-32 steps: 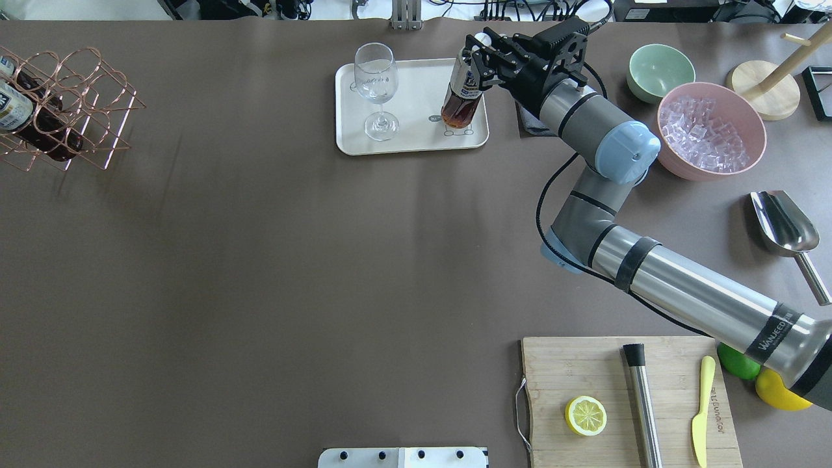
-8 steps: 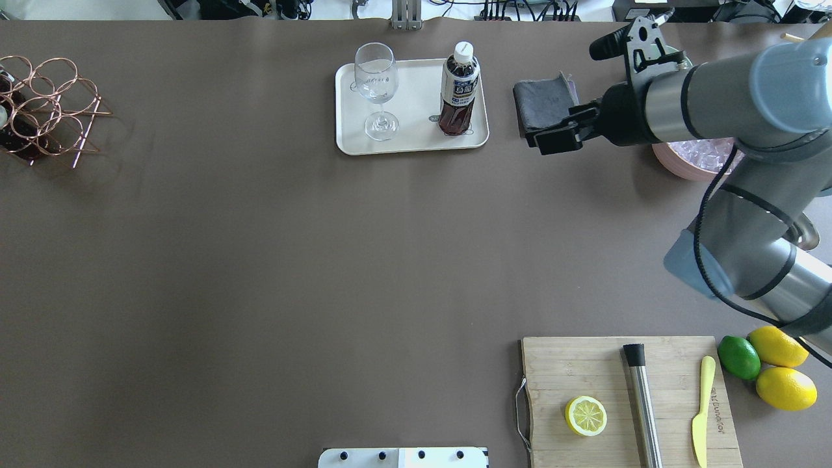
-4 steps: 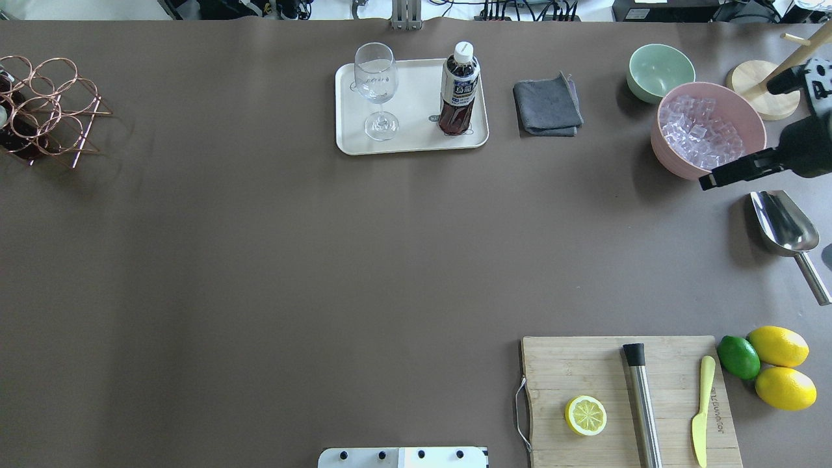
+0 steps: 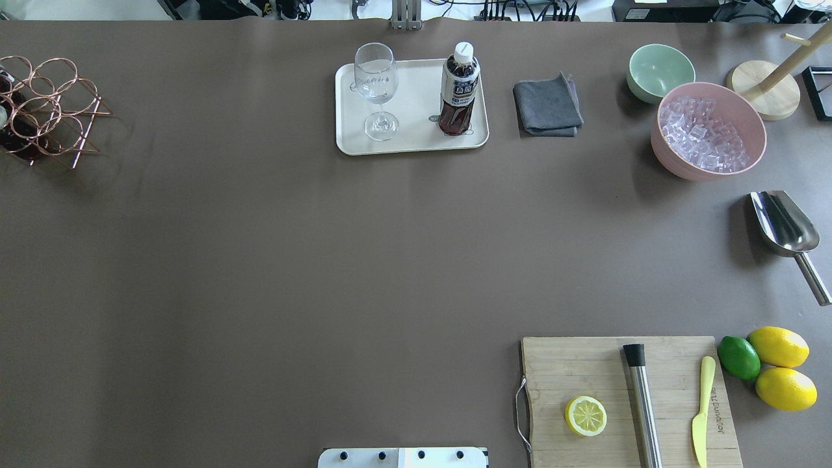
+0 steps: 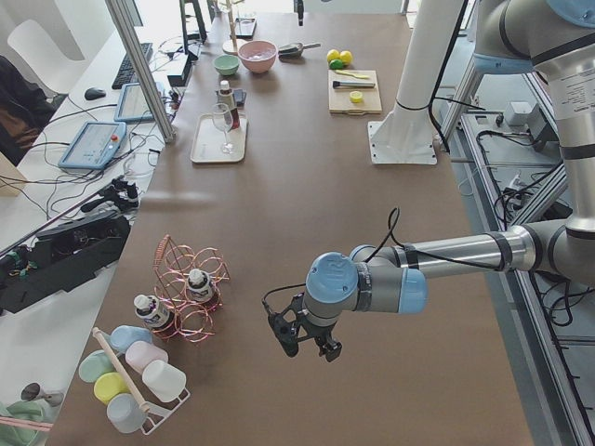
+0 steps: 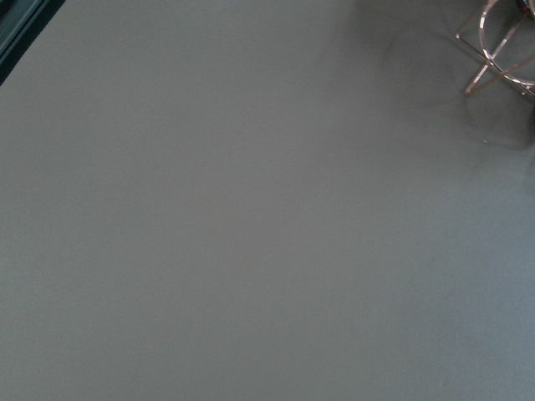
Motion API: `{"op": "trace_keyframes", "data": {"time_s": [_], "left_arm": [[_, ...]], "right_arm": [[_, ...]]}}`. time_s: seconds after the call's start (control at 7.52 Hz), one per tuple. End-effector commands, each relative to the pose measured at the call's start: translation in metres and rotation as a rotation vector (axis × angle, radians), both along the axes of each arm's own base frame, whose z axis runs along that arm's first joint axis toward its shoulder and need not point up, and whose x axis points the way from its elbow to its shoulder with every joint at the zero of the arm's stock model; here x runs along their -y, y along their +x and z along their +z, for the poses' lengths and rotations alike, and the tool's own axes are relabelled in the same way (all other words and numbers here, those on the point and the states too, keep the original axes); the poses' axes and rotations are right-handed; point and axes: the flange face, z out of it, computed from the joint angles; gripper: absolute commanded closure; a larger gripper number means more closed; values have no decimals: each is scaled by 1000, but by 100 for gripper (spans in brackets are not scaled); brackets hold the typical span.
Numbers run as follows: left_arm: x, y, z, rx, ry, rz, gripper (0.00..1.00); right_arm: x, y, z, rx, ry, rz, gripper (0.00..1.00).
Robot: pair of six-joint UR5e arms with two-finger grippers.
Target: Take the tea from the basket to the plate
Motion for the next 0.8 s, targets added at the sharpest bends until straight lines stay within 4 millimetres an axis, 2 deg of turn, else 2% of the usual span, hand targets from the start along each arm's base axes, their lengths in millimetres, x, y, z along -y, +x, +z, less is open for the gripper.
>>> {"op": "trace_keyframes", "data": {"time_s": [0.0,0.13,0.4,0.53,0.67], "left_arm": [[4,17,-13,13,179,202,1],[3,22,-11,18,239,279,1],[5,29,-15,20,262,313,1],[9,41,-24,22,299,369,1],[9,42,-27,22,298,376,1]], "right_arm": [[-20,66,37,-103,-136,48,0],[-22,65,41,-96,-161,46,0],[-21,66,45,-92,-170,49,0],[-21,66,47,-92,-175,49,0],[-22,67,50,-92,-181,52,0]]}}
